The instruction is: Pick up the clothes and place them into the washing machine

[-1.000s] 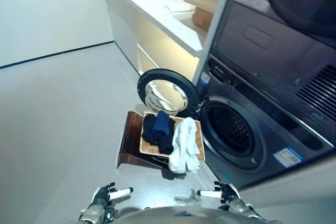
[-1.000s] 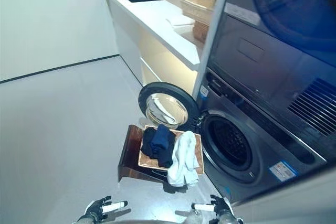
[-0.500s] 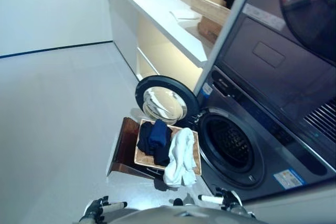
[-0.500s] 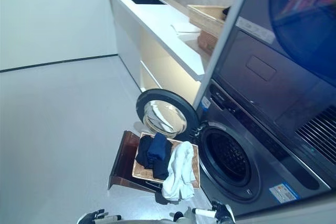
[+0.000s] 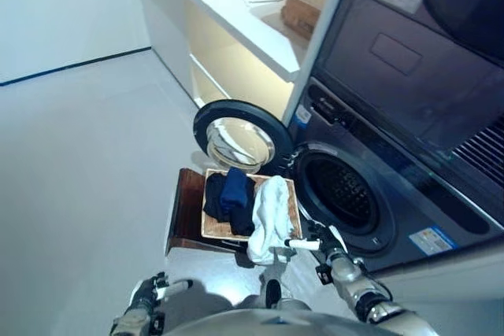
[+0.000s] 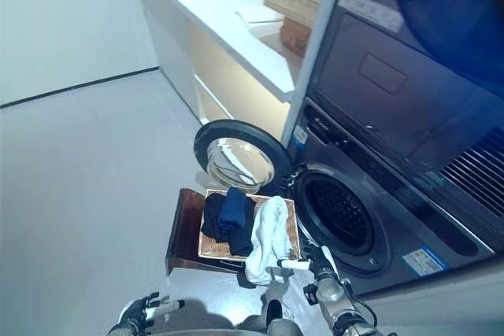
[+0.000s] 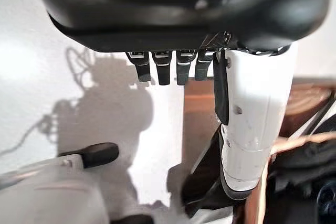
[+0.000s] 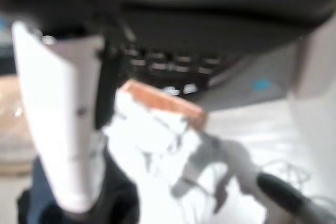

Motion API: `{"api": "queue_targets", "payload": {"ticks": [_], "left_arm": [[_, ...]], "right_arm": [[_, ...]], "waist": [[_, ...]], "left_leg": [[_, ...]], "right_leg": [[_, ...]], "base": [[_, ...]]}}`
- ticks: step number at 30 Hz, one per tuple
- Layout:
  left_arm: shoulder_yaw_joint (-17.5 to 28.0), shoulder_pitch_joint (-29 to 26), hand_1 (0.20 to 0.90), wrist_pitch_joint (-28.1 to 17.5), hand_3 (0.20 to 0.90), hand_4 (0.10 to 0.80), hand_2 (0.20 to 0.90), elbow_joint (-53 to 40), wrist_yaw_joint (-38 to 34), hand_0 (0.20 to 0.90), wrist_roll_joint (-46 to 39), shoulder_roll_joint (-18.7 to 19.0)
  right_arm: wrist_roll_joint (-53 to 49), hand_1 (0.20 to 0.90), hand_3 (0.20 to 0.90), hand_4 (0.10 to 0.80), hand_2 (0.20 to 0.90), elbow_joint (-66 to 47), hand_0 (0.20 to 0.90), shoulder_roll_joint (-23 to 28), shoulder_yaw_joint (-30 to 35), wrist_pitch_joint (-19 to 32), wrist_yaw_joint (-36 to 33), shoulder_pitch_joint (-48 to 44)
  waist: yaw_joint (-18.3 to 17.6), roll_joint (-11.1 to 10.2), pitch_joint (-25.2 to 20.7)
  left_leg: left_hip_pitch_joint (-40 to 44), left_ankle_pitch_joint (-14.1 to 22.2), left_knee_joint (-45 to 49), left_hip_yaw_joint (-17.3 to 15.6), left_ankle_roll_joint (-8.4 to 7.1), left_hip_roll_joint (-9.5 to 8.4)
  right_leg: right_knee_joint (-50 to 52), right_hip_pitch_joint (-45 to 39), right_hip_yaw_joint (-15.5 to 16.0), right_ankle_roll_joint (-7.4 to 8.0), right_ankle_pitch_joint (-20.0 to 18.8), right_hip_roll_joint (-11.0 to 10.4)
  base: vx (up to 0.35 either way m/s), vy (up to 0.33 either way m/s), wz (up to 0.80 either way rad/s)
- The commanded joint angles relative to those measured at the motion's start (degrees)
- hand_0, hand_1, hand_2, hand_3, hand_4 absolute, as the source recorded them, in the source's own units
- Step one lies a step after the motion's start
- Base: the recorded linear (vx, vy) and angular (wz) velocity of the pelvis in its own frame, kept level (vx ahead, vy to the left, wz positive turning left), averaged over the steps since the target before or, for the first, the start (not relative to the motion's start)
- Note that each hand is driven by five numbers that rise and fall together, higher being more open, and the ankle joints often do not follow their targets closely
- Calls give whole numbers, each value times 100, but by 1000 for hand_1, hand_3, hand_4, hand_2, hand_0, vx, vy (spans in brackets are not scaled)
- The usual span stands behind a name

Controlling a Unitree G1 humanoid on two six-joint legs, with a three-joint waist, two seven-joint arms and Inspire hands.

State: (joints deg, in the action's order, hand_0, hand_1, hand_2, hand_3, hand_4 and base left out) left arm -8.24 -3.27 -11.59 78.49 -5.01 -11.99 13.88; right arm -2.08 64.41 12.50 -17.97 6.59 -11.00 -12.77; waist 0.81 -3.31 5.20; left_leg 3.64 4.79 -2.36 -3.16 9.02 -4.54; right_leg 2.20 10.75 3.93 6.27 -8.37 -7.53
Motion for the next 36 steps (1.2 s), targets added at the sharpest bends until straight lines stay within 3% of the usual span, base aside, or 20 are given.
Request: {"api": "queue_targets", "payload": {"ticks": [1,8,9,11,14,16,19,25,31,36], "left_arm": [[106,-220,900,-160,900,800,900,29,-144,900,-94,32],[-253,-368,900,-172,900,800,900,58,-211,900,-320,-208],[-484,-527,900,-196,900,800,900,-1,-225,900,-341,-266],[-579,-515,900,-206,900,800,900,-66,-196,900,-353,-312],[-680,-448,900,-211,900,800,900,-62,-184,900,-347,-350],[-659,-396,900,-242,900,800,900,-95,-161,900,-449,-270],[-634,-417,900,-266,900,800,900,-71,-161,900,-493,-211],[-604,-430,900,-300,900,800,900,-61,-150,900,-644,-302],[-795,-360,900,-347,900,800,900,-145,-102,900,-828,-466],[-1008,-126,900,-366,900,800,900,-375,-30,900,-960,-520]], "right_arm": [[205,900,900,800,900,-132,900,330,16,230,-316,-587],[128,900,900,800,900,629,900,523,52,66,-578,-1315],[-228,900,900,800,900,860,900,678,336,99,-673,-1439],[-367,900,900,800,900,1051,900,831,433,79,-707,-1564],[-586,900,900,800,900,1248,900,950,551,56,-684,-1774],[-762,900,900,800,900,1297,900,1031,592,58,-713,-2157],[-1061,900,900,800,900,1282,900,957,709,126,-729,-2286],[-1221,900,900,800,900,1316,900,918,840,178,-768,-2137],[-2476,900,900,800,900,1757,900,1161,1586,338,-915,-2663],[-3179,900,900,800,900,1896,900,1302,1781,410,-895,-3087]], "waist": [[46,-20,182],[108,38,455],[70,117,603],[94,205,605],[142,337,625],[141,508,831],[254,473,818],[264,537,743],[406,874,720],[588,1070,732]], "left_leg": [[-281,-298,74,665,-609,-21],[-831,-472,-17,890,-795,101],[-1263,-551,188,656,-878,122],[-1384,-599,181,592,-869,119],[-1417,-609,156,735,-769,52],[-1431,-679,28,767,-651,23],[-1478,-829,-210,777,-761,3],[-1545,-883,-264,996,-899,55],[-1814,-938,-264,1170,-978,-16],[-1887,-946,-264,1190,-991,-60]], "right_leg": [[-164,-264,-106,134,-239,2],[-229,3,341,84,-144,-42],[-254,68,739,110,-144,-229],[-218,135,887,116,-115,-251],[156,324,866,120,-30,-312],[762,895,543,135,-206,-367],[-39,890,363,95,-259,-196],[-416,622,650,99,-324,-177],[-538,649,854,120,-352,-269],[-651,625,901,138,-368,-297]], "base": [[134,-123,24],[9,-134,59],[-71,-53,110],[-1,-13,59],[37,54,-2],[-46,118,-8],[19,-38,-1],[81,-81,37],[30,6,19],[44,26,4]]}}
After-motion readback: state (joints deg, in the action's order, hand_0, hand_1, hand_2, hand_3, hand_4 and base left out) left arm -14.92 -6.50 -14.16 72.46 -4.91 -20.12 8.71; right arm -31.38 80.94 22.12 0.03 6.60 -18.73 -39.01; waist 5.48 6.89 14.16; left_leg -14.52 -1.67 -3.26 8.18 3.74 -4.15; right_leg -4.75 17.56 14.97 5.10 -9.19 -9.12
